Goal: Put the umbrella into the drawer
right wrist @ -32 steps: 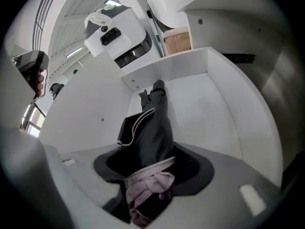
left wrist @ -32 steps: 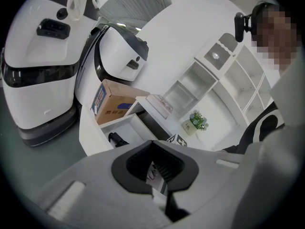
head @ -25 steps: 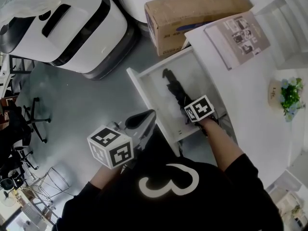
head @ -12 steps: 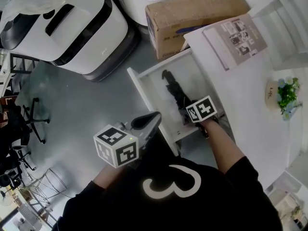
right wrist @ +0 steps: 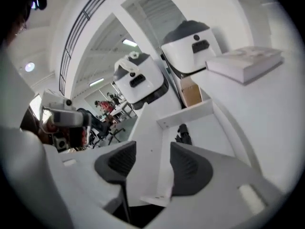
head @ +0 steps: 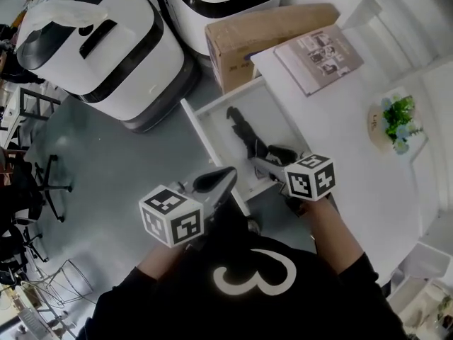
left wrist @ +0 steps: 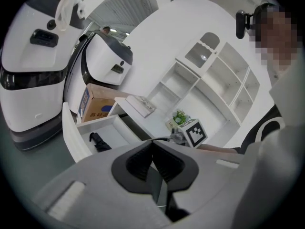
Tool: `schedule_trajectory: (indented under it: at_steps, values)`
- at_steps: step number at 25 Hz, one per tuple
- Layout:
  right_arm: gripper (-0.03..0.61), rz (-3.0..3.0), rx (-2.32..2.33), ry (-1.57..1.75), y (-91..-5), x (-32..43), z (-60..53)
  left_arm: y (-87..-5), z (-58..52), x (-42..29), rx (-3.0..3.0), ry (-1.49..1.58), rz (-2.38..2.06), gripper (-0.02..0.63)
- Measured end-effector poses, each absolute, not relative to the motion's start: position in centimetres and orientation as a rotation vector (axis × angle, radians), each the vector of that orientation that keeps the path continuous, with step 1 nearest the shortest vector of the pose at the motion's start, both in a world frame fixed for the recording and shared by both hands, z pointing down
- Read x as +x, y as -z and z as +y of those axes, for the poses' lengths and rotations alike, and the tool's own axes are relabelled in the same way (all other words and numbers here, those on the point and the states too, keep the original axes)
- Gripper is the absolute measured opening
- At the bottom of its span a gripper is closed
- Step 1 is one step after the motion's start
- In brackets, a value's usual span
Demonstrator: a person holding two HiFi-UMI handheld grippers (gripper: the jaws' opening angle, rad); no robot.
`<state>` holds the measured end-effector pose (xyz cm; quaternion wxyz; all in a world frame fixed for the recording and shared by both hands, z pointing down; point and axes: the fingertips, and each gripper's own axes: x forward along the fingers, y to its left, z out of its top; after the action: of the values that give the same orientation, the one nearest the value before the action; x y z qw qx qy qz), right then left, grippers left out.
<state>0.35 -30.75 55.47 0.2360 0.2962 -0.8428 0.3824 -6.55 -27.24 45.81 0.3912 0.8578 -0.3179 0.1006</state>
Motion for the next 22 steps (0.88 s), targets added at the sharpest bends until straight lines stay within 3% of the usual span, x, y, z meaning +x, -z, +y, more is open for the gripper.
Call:
schedule_trajectory:
  at_steps: [6,10,17,22]
  values:
    - [0.133,-2.599,0.903,-0.976,-44.2,2.8,-26.1,-40.3,-23.4,-4.9,2.287,-0.201,-0.817,0.008]
    - [0.018,-2.778,0.901,-0.851,-37.1,5.0,-22.1,-36.3,-20.4,-3.3,2.378,-0.154,-0.800,0.008]
    - [0.003,-2.862,0.928,-0.541,-30.1,7.4,-15.2,-29.9,-15.9,-0.5,2.520,-0.087,-0.757,0.008]
    - [0.003,-2.918,0.928,-0.497,-27.4,8.5,-12.1,-27.3,-13.0,1.1,2.595,-0.054,-0.732,0.008]
